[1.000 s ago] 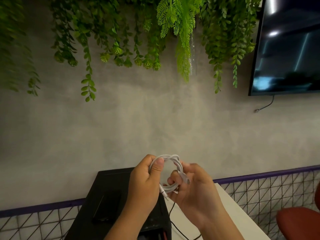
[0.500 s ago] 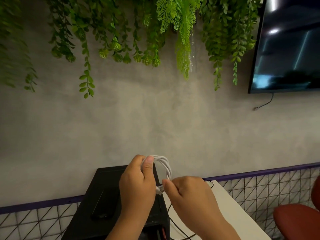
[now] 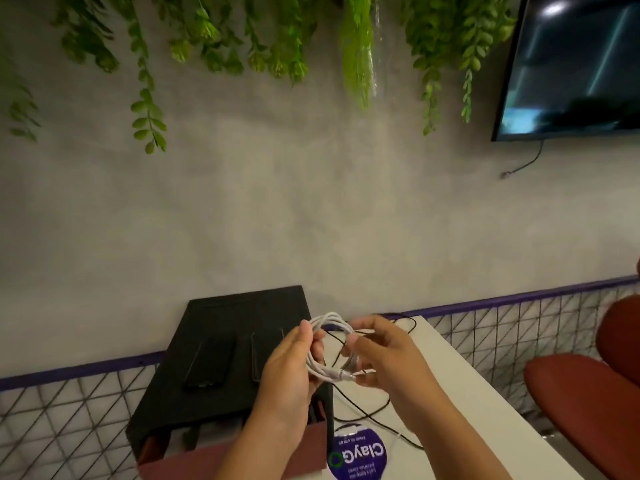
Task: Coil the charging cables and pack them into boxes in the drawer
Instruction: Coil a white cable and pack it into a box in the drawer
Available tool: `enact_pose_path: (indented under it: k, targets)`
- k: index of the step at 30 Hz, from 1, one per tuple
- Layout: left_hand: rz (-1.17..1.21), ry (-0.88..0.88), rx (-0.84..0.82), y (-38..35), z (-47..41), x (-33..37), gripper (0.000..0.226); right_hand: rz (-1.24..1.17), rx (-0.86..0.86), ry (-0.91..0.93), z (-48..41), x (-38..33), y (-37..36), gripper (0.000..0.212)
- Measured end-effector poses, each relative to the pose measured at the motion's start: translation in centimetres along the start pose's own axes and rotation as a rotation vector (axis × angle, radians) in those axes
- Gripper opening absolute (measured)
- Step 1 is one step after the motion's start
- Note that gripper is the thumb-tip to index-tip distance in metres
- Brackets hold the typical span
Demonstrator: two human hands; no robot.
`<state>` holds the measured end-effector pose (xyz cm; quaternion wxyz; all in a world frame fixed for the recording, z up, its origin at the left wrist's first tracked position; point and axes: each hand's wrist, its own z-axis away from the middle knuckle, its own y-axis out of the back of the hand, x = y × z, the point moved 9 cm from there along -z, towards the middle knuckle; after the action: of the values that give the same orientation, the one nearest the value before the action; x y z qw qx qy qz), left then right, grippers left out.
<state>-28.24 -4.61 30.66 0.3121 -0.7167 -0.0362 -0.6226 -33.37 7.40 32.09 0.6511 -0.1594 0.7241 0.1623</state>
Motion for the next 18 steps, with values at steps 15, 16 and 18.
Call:
enact_pose_path:
  k: [15, 16, 18]
  targets:
    - [-0.887, 0.228, -0.08, 5.4, 3.6, -22.7, 0.042, 0.162, 0.213, -0.542, 6.4, 23.1, 6.6, 0.011]
    - [-0.932, 0.255, -0.113, 5.3, 4.0, -23.8, 0.043, 0.18, 0.203, -0.569, 6.8, 24.3, 6.8, 0.012]
    - [-1.016, 0.305, -0.209, 5.1, 4.8, -26.0, 0.041, 0.218, 0.167, -0.609, 7.7, 26.4, 7.2, 0.017]
